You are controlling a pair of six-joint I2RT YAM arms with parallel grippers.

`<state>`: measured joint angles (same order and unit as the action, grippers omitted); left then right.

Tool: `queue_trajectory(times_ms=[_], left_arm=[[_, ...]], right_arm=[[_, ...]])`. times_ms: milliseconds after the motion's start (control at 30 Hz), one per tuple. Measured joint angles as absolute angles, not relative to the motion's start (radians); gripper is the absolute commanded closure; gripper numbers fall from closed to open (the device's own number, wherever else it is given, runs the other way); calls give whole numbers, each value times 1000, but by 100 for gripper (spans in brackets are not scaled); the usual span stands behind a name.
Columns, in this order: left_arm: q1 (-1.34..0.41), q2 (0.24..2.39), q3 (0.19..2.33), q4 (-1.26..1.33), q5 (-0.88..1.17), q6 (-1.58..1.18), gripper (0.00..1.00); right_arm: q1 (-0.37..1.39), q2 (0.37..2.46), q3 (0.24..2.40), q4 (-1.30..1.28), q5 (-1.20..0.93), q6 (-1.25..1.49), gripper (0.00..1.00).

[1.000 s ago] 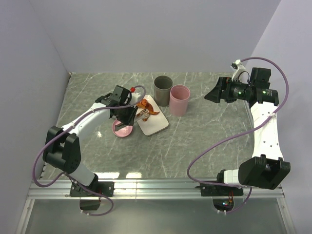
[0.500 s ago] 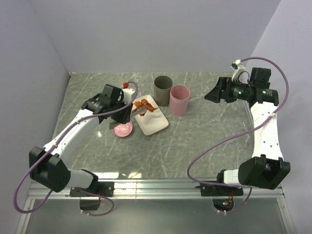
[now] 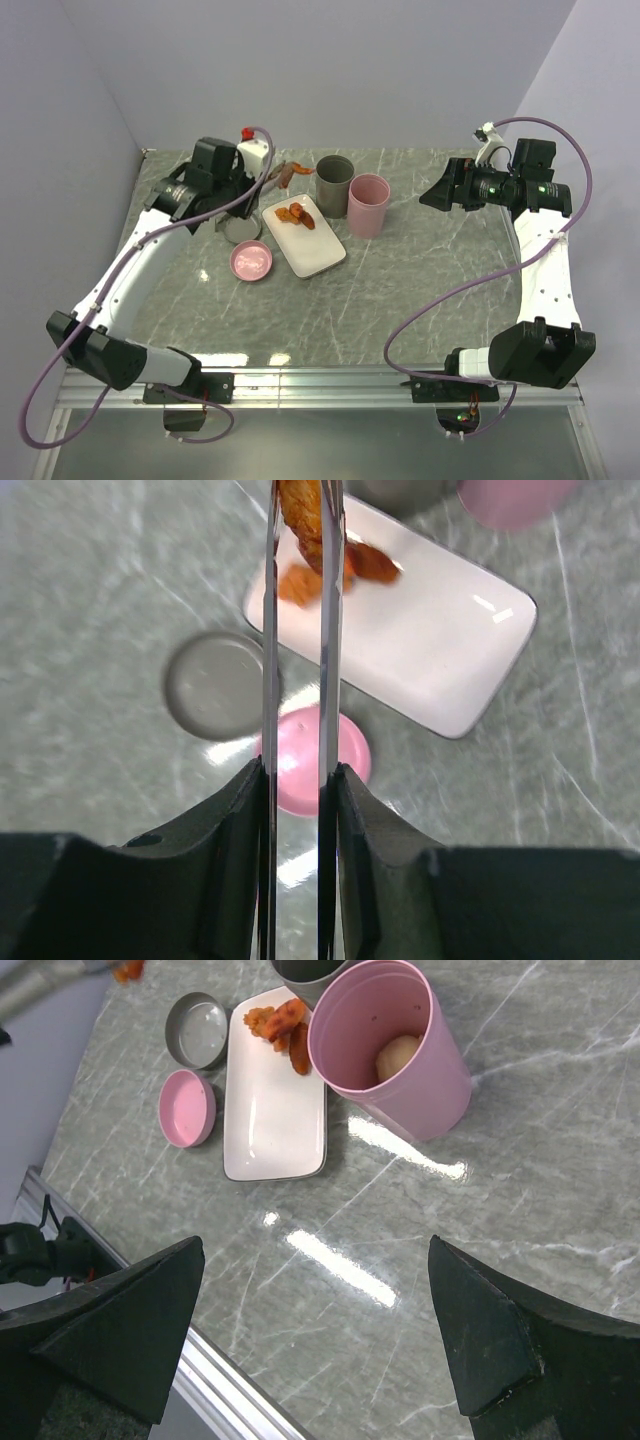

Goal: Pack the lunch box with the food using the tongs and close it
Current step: Place the fake food in the packing box.

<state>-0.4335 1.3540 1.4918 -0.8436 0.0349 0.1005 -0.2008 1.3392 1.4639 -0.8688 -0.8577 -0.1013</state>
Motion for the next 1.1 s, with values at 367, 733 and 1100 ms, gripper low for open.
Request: queue_trajectory(times_ms=[367,733,1100], left_arm=[[-440,1530,1708,-869,-59,163,98],[-481,1629,1773,-874,-72,164,98],[-498,1726,1826,-821,11,118,96]], right_arm=[[-201,1339,1464,-869,-857,-101,0],[-201,1340,1464,-868,-857,-101,0],[-201,1340,1464,-868,-857,-101,0]])
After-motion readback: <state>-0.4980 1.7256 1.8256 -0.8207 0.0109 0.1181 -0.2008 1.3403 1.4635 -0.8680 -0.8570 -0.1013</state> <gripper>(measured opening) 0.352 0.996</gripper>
